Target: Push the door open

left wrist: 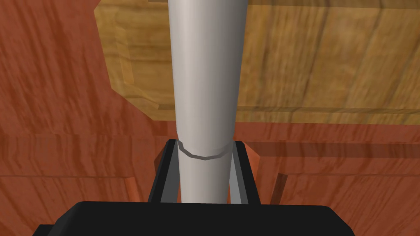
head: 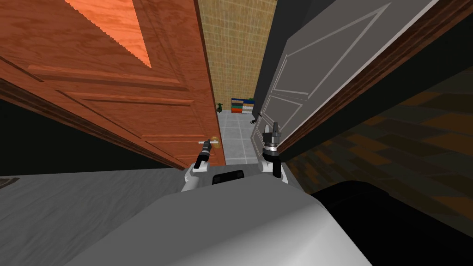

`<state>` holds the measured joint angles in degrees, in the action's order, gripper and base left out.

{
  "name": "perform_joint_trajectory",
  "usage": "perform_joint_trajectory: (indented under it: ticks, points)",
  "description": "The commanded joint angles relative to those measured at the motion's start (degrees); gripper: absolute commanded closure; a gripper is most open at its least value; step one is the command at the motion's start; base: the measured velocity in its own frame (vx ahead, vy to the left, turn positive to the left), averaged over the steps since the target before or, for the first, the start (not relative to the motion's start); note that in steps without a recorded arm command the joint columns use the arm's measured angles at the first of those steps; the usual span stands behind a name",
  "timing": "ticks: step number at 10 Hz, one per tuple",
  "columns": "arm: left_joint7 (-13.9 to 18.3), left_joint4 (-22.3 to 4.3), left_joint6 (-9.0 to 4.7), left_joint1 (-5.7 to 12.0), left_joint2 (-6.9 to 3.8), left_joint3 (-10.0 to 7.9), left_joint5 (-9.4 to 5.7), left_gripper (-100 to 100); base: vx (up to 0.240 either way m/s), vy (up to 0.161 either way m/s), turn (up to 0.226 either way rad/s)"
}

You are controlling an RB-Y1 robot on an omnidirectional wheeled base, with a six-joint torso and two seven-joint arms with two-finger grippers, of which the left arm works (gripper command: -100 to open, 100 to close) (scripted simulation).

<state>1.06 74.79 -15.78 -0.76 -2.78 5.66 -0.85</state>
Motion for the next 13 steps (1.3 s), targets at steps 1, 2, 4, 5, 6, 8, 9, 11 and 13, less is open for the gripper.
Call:
perform_joint_trajectory:
  ticks: [1,2,4,5,6,8,9,11,13]
  points:
    - [-0.2,0.5,-0.29,0.56,-0.76,-1.26,-0.12,100,0.166,-0.093,0.067]
    - [-0.3,0.3,-0.27,0.67,-0.99,-1.87,-0.18,100,0.182,-0.072,0.038]
    - [-0.7,0.0,-0.22,0.97,-1.51,-3.53,-0.35,100,0.194,-0.110,0.088]
    - [-0.8,-0.2,-0.20,1.10,-1.68,-4.27,-0.42,100,0.194,-0.114,0.064]
    - [-0.9,-0.3,-0.19,1.17,-1.74,-4.65,-0.46,100,0.174,-0.066,0.052]
    - [-1.1,-0.5,-0.15,1.39,-1.91,-5.84,-0.58,100,0.165,-0.072,0.049]
    - [-1.2,-0.6,-0.14,1.46,-1.94,-6.26,-0.62,100,0.100,-0.047,0.041]
    - [-1.4,-0.8,-0.11,1.61,-2.00,-7.08,-0.70,100,0.081,-0.052,0.036]
    - [-1.6,-0.9,-0.09,1.76,-1.98,-7.93,-0.78,100,0.087,-0.050,0.043]
